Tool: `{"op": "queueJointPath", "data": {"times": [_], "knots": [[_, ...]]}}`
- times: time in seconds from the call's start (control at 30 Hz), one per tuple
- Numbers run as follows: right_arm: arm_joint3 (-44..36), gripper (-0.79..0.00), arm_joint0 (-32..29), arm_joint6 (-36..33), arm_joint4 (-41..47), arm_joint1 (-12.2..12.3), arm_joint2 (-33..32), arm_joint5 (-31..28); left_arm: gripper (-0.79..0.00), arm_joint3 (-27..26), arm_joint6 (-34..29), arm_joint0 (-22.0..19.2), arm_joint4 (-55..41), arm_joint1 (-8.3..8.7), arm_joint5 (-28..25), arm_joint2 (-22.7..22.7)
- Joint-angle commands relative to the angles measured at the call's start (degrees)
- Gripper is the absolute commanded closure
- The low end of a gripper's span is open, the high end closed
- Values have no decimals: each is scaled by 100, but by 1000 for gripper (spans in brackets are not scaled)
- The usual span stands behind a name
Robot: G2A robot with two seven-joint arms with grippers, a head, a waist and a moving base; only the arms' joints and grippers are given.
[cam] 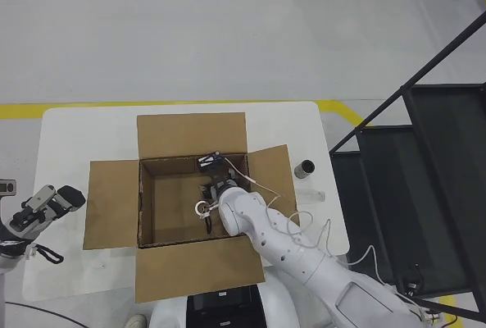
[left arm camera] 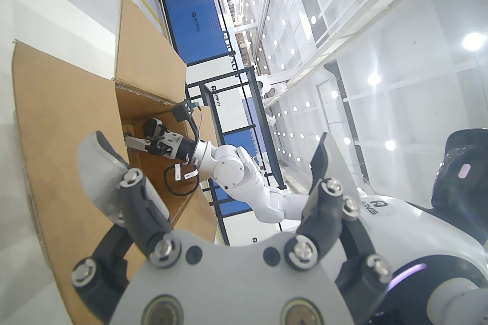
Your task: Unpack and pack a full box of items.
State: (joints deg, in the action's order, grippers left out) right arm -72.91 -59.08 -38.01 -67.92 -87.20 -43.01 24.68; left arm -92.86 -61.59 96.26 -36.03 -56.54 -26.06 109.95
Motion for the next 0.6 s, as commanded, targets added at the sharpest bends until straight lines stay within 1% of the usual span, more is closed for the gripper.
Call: {"op": "queueJointPath", "data": {"times": [0.0,0.07,0.23,0.4,0.47,0.57], "knots": [[40,-693,-7,15,25,-24,-6,53,-785,0,0,0,0,0,0,0],[95,-677,-10,34,52,-43,-26,67,-785,0,0,0,0,0,0,0],[220,-680,-14,58,109,-92,-45,66,-785,0,0,0,0,0,0,0],[386,-659,-12,136,178,-154,-38,37,-785,0,0,0,0,0,0,0],[469,-628,13,164,199,-179,-41,24,-785,0,0,0,0,0,0,0],[567,-554,43,217,238,-213,-57,23,-785,0,0,0,0,0,0,0]]}}
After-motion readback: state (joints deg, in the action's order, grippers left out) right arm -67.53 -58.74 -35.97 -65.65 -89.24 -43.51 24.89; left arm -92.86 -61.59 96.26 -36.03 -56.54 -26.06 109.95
